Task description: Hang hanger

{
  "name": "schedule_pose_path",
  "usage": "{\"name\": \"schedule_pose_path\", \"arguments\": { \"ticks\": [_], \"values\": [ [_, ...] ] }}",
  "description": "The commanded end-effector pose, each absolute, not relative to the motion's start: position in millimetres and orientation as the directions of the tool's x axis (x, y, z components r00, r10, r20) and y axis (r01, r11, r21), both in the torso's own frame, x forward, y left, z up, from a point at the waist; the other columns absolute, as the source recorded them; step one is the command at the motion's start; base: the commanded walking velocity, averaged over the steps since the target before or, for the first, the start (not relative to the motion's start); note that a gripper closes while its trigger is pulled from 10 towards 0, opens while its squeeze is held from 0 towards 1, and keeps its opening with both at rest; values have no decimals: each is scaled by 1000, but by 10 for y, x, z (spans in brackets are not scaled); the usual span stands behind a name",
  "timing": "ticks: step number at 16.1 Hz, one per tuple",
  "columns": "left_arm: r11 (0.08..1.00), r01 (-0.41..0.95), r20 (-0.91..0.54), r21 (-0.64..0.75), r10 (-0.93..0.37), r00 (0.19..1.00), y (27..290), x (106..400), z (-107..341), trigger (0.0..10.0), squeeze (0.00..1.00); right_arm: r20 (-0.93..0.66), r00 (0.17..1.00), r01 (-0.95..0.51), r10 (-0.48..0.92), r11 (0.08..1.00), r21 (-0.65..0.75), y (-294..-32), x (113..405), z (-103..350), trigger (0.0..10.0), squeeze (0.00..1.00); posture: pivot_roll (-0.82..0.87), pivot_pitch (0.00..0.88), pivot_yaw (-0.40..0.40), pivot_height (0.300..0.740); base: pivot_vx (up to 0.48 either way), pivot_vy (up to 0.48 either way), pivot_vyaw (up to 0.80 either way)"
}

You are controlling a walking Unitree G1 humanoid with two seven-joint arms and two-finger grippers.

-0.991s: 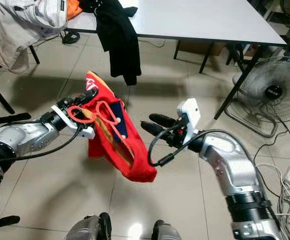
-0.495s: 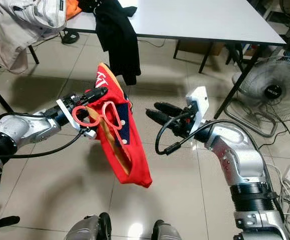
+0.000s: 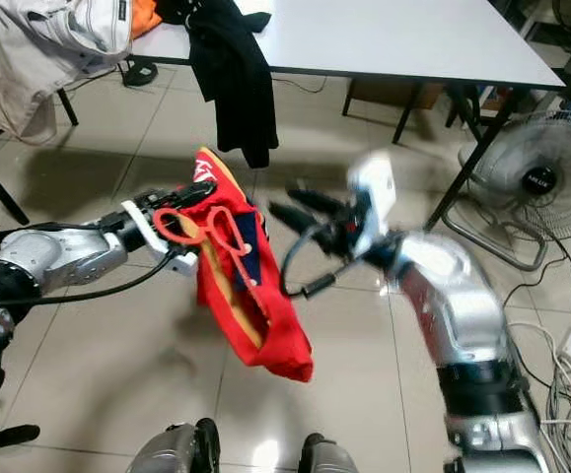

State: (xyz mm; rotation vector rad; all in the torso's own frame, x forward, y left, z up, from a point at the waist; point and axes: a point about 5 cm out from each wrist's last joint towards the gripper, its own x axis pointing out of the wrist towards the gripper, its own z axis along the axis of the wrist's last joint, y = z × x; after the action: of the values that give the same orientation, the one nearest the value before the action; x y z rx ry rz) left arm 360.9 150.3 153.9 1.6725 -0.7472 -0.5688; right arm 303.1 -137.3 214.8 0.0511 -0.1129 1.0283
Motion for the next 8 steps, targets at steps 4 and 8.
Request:
{"name": "schedule_pose_path", "arguments": {
  "ticks": [4, 8],
  "values": [
    [-109, -85, -16, 990, -701, 712, 1446, 3665, 1622, 10000, 0, 122, 517, -843, 847, 529, -95, -1412, 3022, 2330, 10000, 0, -103, 126, -17, 740, 0, 0, 0],
    [-54, 36, -62, 998, -650, 757, 1459, 3690, 1595, 10000, 0, 65, 558, -827, 827, 561, -39, -1350, 3022, 2119, 10000, 0, -106, 130, -18, 740, 0, 0, 0]
  ]
}}
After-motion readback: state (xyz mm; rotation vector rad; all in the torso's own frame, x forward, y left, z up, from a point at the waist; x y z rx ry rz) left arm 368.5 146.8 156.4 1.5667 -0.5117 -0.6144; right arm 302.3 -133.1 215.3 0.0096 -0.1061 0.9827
